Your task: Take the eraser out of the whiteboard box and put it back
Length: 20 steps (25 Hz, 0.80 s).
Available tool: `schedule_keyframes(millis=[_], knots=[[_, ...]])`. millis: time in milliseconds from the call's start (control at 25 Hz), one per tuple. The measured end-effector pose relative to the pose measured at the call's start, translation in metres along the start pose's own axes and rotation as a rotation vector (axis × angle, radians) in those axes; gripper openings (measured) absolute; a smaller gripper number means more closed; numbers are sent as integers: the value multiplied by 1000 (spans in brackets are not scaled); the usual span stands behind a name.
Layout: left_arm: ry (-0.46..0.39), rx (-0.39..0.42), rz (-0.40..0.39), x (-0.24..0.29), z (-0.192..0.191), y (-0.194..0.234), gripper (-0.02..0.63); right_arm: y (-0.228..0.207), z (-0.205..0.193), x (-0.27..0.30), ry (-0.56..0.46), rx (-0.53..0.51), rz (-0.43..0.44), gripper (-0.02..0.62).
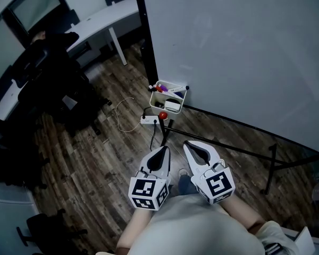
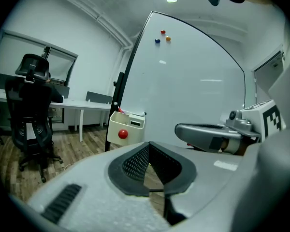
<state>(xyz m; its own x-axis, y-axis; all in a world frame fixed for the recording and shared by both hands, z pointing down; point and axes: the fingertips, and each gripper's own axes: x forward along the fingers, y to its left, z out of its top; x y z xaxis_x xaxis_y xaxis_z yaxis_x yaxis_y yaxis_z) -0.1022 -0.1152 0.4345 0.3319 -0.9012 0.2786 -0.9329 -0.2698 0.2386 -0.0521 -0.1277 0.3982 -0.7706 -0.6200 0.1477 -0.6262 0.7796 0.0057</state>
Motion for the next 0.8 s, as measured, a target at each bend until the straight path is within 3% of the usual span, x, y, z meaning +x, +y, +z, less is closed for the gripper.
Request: schedule_keyframes(millis=[280, 800], knots=[[-2, -7, 15, 19, 11, 8, 2, -15, -1, 20, 7, -3, 30, 28], [-11, -19, 53, 50, 28, 23, 2, -44, 5, 59, 16, -37, 67, 137]])
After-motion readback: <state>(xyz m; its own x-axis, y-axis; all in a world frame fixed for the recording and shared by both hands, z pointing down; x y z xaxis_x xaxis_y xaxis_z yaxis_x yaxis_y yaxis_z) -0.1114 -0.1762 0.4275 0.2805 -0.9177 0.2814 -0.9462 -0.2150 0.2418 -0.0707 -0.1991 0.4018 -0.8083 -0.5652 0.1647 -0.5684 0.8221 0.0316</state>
